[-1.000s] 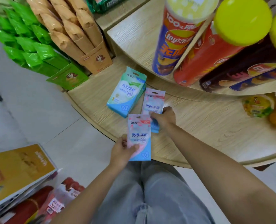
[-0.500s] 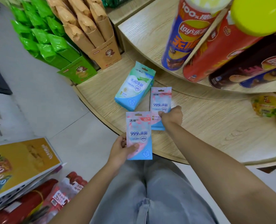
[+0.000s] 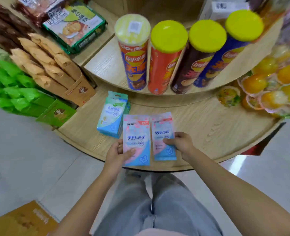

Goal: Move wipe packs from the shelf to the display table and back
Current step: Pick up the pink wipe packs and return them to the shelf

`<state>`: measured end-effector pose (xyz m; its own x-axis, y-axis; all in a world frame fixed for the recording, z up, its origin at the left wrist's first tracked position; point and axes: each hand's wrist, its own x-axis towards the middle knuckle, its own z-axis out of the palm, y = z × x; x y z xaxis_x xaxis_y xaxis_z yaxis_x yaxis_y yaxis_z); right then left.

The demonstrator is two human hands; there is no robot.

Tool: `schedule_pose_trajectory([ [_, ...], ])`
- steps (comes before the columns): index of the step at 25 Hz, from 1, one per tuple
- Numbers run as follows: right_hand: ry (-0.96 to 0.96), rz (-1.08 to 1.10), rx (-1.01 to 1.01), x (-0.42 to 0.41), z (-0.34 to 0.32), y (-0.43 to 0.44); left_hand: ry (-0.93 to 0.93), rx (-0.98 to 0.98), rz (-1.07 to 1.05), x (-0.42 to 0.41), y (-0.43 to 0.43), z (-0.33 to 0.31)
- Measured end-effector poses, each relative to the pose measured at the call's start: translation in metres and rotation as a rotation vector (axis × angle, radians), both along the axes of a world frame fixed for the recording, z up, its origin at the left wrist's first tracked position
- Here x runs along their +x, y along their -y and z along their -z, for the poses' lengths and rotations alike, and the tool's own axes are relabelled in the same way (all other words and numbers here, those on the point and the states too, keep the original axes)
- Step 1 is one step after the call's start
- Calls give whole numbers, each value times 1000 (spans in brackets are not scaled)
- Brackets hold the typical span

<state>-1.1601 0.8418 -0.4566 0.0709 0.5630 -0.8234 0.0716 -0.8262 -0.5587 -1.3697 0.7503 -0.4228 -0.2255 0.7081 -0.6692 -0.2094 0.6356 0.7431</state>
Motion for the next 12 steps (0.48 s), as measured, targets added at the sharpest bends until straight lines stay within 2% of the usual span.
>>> schedule_pose_trajectory([
  [4,-23,219,93,47,-40,54,30,69,294,8,-28,-21],
  [8,1,630,203,78,-67,157,62,138,700,57,-42,-43],
  [12,45,1029,229,82,-80,278,130,197,1088,139,-13,-66],
])
